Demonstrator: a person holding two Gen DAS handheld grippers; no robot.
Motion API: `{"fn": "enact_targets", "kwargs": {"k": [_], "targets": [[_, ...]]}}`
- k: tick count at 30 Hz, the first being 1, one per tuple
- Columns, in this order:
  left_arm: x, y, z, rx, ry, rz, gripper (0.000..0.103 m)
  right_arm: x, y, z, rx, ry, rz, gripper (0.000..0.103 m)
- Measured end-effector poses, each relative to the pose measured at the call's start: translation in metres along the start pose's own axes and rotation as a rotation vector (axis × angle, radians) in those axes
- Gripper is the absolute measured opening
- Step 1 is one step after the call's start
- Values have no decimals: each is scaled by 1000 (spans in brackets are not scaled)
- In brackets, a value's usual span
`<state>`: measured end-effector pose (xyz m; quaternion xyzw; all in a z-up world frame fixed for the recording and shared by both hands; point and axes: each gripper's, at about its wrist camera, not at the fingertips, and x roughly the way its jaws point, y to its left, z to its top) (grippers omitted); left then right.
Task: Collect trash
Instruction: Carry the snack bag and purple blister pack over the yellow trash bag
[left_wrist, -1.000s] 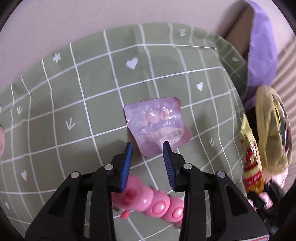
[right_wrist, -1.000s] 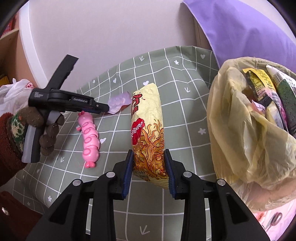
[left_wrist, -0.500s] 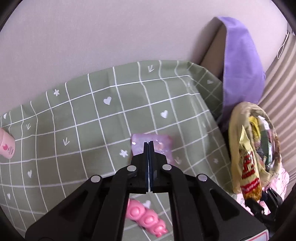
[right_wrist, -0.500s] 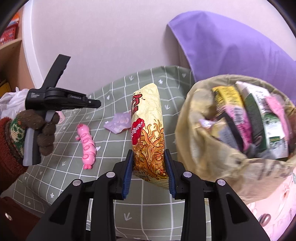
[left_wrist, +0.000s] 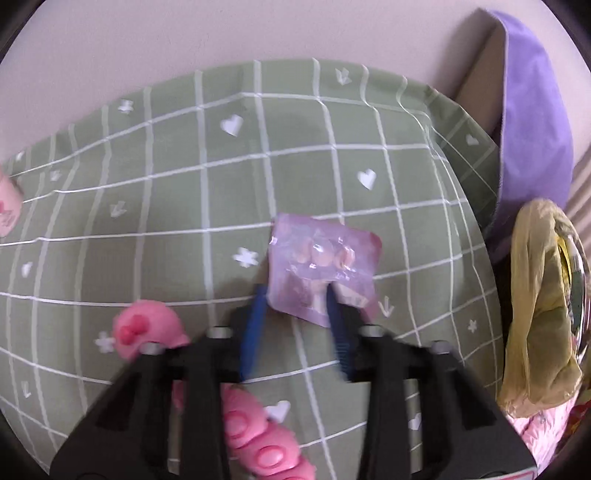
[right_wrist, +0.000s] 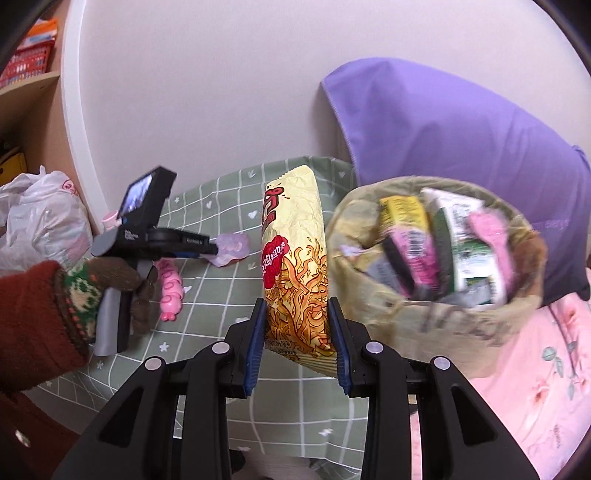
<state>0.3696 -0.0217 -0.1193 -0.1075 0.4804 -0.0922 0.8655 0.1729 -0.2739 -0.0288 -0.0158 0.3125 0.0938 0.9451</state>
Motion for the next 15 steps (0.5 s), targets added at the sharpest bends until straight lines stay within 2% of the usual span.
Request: {"fn": "enact_targets", "kwargs": {"k": [1, 5, 12, 15], "targets": [[1, -3, -1, 12, 4, 3, 1, -4, -3, 0, 2, -3, -6, 32], [-23, -16, 0, 24, -60, -23, 0, -20, -14, 3, 13, -30, -15, 32], [-115, -57, 11, 173, -278, -64, 0, -38, -38, 18, 51, -104, -15, 32], [-144, -76, 16, 212, -337, -103, 0, -46, -47, 24, 53, -133, -28, 32]]}}
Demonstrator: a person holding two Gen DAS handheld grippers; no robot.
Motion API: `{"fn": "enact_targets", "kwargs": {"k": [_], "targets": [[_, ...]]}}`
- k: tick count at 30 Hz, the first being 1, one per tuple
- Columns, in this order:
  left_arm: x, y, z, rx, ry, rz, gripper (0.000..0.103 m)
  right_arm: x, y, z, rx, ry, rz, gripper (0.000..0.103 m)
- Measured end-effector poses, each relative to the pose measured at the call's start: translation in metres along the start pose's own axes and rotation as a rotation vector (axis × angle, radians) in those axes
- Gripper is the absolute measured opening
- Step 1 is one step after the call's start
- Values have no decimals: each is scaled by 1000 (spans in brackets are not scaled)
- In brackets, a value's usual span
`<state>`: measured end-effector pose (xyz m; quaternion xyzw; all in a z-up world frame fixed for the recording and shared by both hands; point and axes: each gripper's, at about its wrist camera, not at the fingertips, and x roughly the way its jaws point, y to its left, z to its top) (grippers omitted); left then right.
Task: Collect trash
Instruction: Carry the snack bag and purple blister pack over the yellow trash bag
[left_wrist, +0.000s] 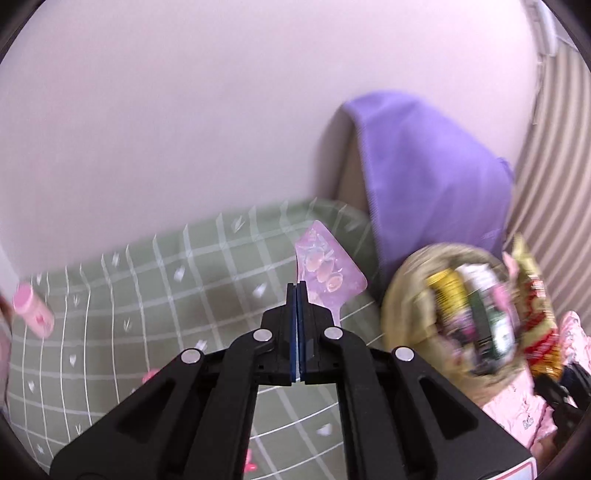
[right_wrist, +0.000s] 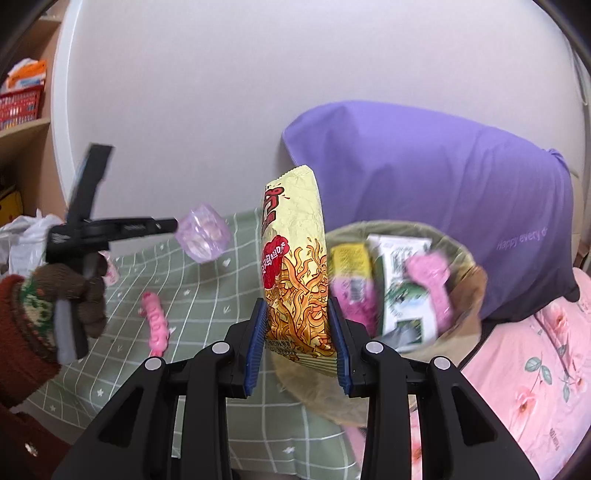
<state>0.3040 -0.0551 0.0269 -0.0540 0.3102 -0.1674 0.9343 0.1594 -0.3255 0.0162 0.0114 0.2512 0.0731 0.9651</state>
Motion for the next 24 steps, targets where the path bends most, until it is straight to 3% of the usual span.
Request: {"fn": "enact_targets", "kwargs": {"k": [8, 13, 16, 19, 24], "targets": [[-19, -55, 26, 81, -61, -165, 0, -23, -40, 19, 20, -61, -102, 32], [31, -101, 36, 52, 84, -430, 1, -31, -71, 36, 64, -41, -137, 32], [70, -127, 27, 95, 189, -446, 1, -15, -84, 44, 65, 36, -156, 32], [96, -143, 6, 149, 294, -408, 1, 7, -86, 48, 63, 109, -134, 32], [104, -140, -8, 167, 334, -409, 1, 69, -86, 46, 25, 274, -131, 32]]}}
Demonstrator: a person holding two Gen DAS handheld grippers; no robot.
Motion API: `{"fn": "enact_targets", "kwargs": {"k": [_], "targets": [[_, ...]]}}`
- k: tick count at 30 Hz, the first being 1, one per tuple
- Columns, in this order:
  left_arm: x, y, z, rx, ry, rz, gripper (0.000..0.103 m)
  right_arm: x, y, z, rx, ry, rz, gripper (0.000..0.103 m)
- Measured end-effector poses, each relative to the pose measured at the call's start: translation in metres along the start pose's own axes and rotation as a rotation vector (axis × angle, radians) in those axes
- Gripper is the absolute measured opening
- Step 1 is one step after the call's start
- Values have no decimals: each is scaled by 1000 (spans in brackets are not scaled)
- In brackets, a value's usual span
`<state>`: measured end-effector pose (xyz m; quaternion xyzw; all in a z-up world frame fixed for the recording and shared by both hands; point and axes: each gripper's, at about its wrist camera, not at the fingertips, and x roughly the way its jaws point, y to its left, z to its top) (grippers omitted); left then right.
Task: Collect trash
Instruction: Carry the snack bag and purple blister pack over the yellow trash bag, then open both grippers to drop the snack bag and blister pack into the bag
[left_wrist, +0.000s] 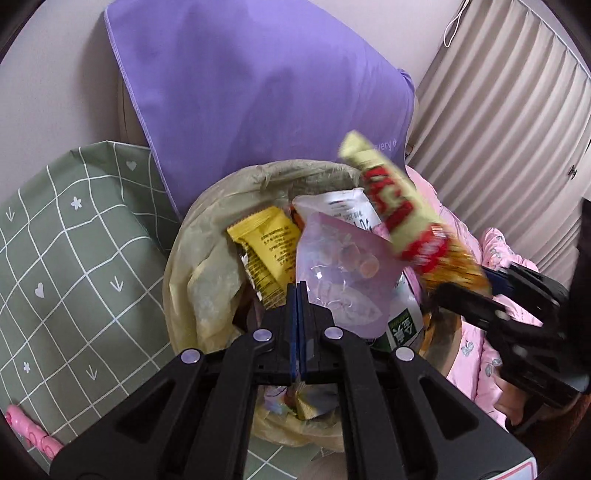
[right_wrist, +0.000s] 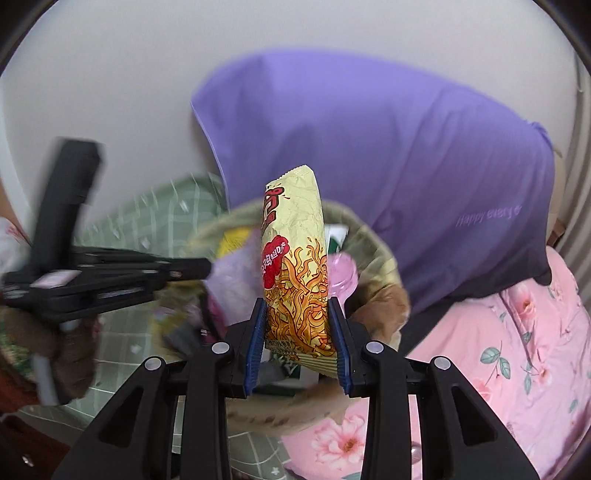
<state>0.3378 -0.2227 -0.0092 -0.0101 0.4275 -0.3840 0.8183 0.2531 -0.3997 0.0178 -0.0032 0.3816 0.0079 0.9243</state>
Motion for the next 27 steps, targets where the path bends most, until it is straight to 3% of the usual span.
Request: {"fn": "enact_targets", "kwargs": {"k": [4, 8, 11, 27], "targets": [[-2, 8, 0, 19, 2, 20, 1, 46, 9, 6, 10, 128, 74, 32], [1, 16, 1, 11, 14, 25, 1, 68, 28, 9, -41, 192, 54, 32], [-1, 18, -2, 4, 12, 12, 1, 68, 33, 8, -60, 190, 33, 32], [-14, 25, 6, -53, -29, 6, 1, 40, 10, 0, 30, 115, 102, 32]]}}
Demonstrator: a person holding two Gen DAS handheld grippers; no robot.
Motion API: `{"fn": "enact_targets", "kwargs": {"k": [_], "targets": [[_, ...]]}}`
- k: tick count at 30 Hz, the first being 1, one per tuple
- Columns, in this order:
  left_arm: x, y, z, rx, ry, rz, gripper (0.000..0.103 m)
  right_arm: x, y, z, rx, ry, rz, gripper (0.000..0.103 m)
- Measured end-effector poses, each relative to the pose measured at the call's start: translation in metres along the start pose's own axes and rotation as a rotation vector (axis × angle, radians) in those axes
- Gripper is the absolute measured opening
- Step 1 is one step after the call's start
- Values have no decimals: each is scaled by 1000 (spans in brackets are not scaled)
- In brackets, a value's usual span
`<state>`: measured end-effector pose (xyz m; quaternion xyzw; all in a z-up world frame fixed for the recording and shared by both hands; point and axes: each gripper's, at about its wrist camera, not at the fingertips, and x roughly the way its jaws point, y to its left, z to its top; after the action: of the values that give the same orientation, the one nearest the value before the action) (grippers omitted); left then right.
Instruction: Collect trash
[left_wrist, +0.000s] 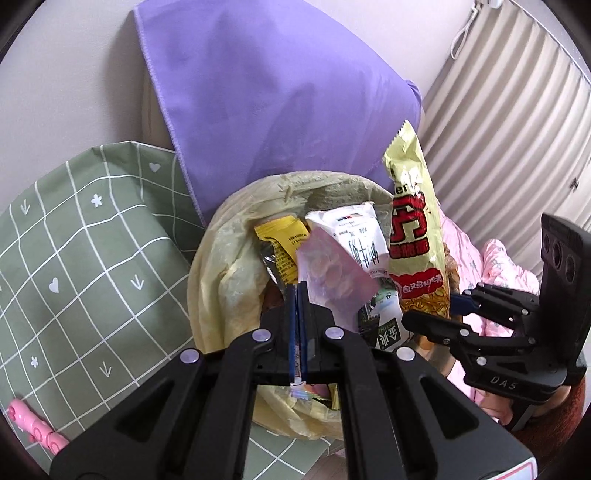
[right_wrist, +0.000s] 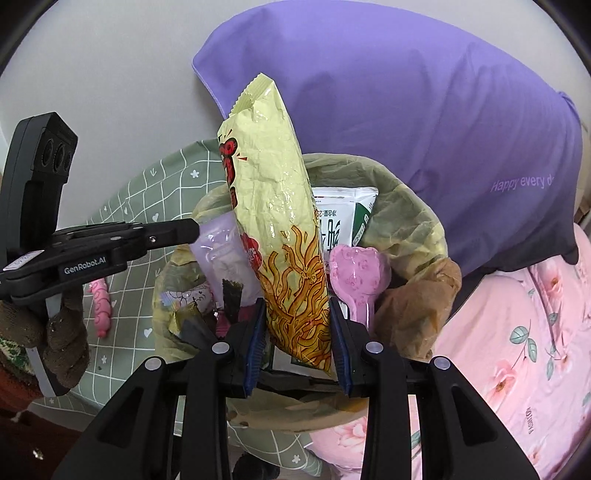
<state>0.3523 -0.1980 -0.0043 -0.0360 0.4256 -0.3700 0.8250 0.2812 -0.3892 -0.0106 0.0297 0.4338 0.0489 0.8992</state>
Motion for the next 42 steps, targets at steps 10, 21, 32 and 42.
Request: {"fn": "enact_targets", "kwargs": {"k": [10, 21, 32, 42], "targets": [[-29, 4, -7, -53, -86, 7, 31, -10, 1, -8, -31, -35, 0, 43], [-84, 11, -46, -127, -208, 205, 70, -44, 19, -23, -45, -179, 14, 44], [-190, 12, -159, -109, -263, 509, 72, -89, 100, -78, -27, -306, 165, 44], [-267, -31, -225, -134, -356, 673, 72, -141, 176, -135, -138, -341, 143, 44]]}}
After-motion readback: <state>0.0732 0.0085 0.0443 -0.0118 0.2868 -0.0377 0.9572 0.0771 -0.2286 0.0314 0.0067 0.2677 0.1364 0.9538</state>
